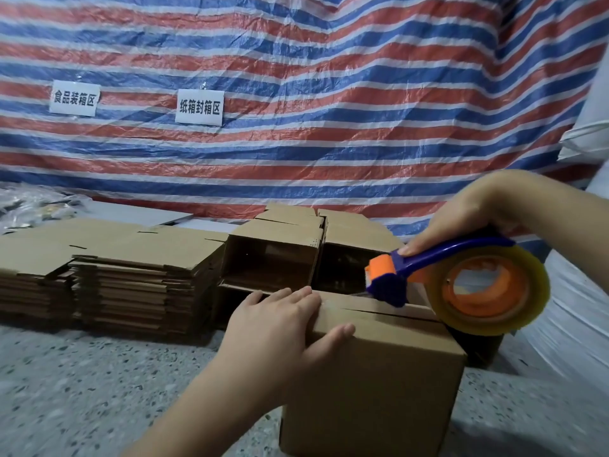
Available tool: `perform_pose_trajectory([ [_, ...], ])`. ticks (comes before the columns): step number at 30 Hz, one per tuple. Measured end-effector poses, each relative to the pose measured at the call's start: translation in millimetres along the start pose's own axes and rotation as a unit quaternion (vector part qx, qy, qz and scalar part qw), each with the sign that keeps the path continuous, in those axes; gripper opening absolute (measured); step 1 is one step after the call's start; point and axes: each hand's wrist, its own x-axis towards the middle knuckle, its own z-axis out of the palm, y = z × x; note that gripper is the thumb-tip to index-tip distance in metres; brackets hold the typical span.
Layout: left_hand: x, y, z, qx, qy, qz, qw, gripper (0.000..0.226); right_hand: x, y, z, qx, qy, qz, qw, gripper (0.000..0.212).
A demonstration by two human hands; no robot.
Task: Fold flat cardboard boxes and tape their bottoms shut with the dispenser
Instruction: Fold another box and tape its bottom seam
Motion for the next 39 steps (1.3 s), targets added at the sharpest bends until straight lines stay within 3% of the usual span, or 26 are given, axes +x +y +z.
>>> perform_pose_trajectory([
  [3,0,3,-5,0.049,-0.006,0.015,0.999,0.090,5,6,6,-0.029,-0.002,0.007,1.000,0.115],
  [7,6,12,-12,0.113,-0.032,0.043,0.992,0.100,7,-6,9,-0.061,0.003,0.011,0.998,0.104],
  [13,12,34,-6,0.048,-0.046,0.088,0.994,0.089,5,-4,12,-0.050,0.010,0.008,0.999,0.104],
  [24,11,33,-3,0.073,-0.014,0.093,0.993,0.082,-7,49,5,0.018,0.003,0.006,1.000,0.123],
  [31,12,38,-11,0.084,-0.042,0.095,0.991,0.068,-7,58,21,-0.009,-0.010,0.026,1.000,0.096],
  [35,23,55,-12,0.123,-0.093,0.090,0.984,0.098,-5,61,22,0.012,-0.020,0.022,0.999,0.095],
  [39,32,81,-4,0.082,-0.141,0.110,0.981,0.092,-2,65,22,0.020,-0.022,0.024,0.999,0.095],
])
